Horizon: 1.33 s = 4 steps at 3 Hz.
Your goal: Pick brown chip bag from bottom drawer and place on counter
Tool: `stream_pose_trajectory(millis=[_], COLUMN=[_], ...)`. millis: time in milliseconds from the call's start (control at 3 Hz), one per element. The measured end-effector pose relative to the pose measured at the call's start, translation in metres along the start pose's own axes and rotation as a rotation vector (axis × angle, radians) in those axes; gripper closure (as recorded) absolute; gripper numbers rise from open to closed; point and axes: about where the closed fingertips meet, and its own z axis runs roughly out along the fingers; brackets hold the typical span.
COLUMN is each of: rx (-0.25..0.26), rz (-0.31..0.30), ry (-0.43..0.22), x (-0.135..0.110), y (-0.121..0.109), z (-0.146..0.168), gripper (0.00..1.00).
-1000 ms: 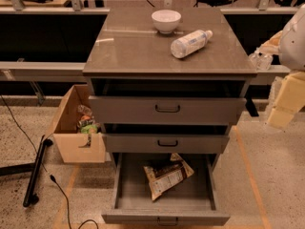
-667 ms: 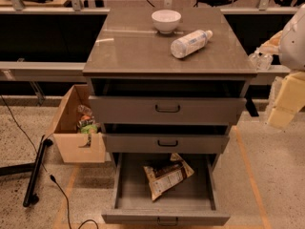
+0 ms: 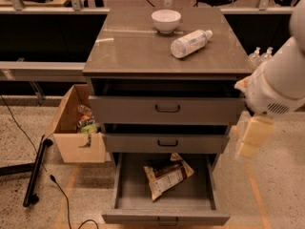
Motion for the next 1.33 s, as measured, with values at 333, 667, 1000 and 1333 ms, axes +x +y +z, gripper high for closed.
stream_pose_trajectory(millis=[333,667,1000,1333], rx=[-0.026,-0.057,-0.116,-0.121], rz=[-0.038,-0.027,-0.01,0.031], ry=[0.007,-0.05,-0.23,-0.345], x=[0.011,0.035,0.046,0.054], y=[0.02,0.034,0.054,0.076], z=[0.061,0.115,0.171,0.215], gripper=[0.0,0.0,0.0,0.0])
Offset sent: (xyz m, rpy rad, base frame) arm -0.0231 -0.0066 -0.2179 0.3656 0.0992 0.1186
